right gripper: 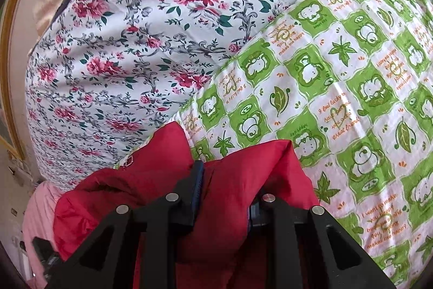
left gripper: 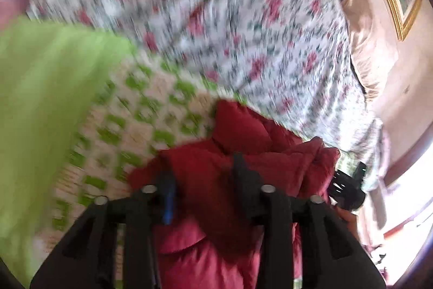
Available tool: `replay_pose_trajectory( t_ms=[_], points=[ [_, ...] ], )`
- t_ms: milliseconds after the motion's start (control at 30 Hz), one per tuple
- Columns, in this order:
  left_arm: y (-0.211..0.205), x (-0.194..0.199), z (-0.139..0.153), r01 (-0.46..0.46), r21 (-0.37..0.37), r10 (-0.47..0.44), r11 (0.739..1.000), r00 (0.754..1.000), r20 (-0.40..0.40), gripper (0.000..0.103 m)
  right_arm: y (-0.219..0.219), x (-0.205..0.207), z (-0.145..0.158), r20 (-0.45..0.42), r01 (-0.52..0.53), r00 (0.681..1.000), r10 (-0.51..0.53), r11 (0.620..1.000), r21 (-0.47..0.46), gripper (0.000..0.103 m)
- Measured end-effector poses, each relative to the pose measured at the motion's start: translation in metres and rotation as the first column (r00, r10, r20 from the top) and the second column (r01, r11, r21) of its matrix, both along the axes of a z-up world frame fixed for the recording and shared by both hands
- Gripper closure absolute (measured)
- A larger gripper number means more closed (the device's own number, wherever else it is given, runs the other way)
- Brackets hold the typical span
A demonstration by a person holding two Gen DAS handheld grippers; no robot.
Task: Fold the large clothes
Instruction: 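Fold the held hem up over the body toward the collar with both grippers, then open both grippers and press the folded hem onto the jacket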
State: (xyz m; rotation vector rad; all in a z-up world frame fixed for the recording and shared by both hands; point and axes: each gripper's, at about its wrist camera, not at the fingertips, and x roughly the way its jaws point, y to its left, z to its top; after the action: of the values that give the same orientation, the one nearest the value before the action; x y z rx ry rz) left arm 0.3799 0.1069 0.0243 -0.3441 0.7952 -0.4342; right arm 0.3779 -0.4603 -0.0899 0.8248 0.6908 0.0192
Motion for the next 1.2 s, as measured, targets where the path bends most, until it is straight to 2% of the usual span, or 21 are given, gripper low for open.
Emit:
replay_pose_trajectory(
  t_ms=[100,233,367,500,600,667,867,933,967,1033,1100,1133,1200],
  points=[
    [0.002,-0.024,0.026,0.025,-0.005,-0.025,1.000,0.997,0.078,0.062,0.003,0.005,-0.002,-0.005,0.010,1.000,-0.010,1.000,-0.015,0.080],
    [-0.026,-0.047,0.036,0.112,0.037,-0.115,0.993,0.988,0.107,0.062,0.007,0.012,-0.003,-0.009,0.014,1.000,-0.014,0.999,-0.033,0.080],
    [-0.094,-0.059,0.018,0.267,0.087,-0.272,0.960,0.960,0.062,0.062,0.015,0.022,-0.001,-0.018,0.011,1.000,-0.012,0.998,-0.055,0.076],
    [-0.153,-0.060,-0.015,0.352,0.110,-0.353,0.930,0.936,-0.011,0.062,0.021,0.030,0.011,-0.028,-0.011,1.000,0.009,0.996,-0.090,0.074],
    [-0.181,-0.056,-0.040,0.319,0.227,-0.314,0.920,0.948,-0.059,0.062,0.020,0.034,0.019,-0.034,-0.031,0.999,0.028,0.997,-0.071,0.072],
    [-0.184,-0.050,-0.051,0.304,0.259,-0.294,0.917,0.953,-0.074,0.062,0.014,0.031,0.028,-0.024,-0.046,0.999,0.045,0.998,-0.040,0.067],
    [-0.183,-0.028,-0.063,0.291,0.261,-0.270,0.920,0.956,-0.114,0.065,0.003,0.009,0.075,0.071,-0.083,0.994,0.085,0.996,-0.030,0.053],
    [-0.183,-0.026,-0.063,0.280,0.269,-0.259,0.921,0.959,-0.112,0.066,0.005,-0.006,0.095,0.102,-0.082,0.991,0.090,0.994,-0.077,0.047],
    [-0.183,-0.026,-0.063,0.276,0.270,-0.255,0.922,0.960,-0.111,0.066,0.006,-0.017,0.104,0.124,-0.071,0.989,0.083,0.992,-0.104,0.038],
    [-0.181,-0.022,-0.063,0.271,0.269,-0.249,0.924,0.962,-0.112,0.066,0.005,-0.038,0.118,0.183,-0.043,0.981,0.068,0.989,-0.140,0.030],
    [-0.180,-0.022,-0.062,0.262,0.267,-0.241,0.927,0.964,-0.110,0.066,0.013,-0.056,0.125,0.237,-0.063,0.966,0.103,0.984,-0.169,0.029],
    [-0.179,-0.022,-0.062,0.257,0.265,-0.236,0.929,0.966,-0.110,0.066,0.018,-0.061,0.128,0.239,-0.090,0.962,0.134,0.978,-0.187,0.029],
    [-0.178,-0.020,-0.060,0.249,0.266,-0.227,0.931,0.968,-0.108,0.066,0.048,-0.055,0.123,0.198,-0.190,0.949,0.247,0.944,-0.269,0.029]
  ],
)
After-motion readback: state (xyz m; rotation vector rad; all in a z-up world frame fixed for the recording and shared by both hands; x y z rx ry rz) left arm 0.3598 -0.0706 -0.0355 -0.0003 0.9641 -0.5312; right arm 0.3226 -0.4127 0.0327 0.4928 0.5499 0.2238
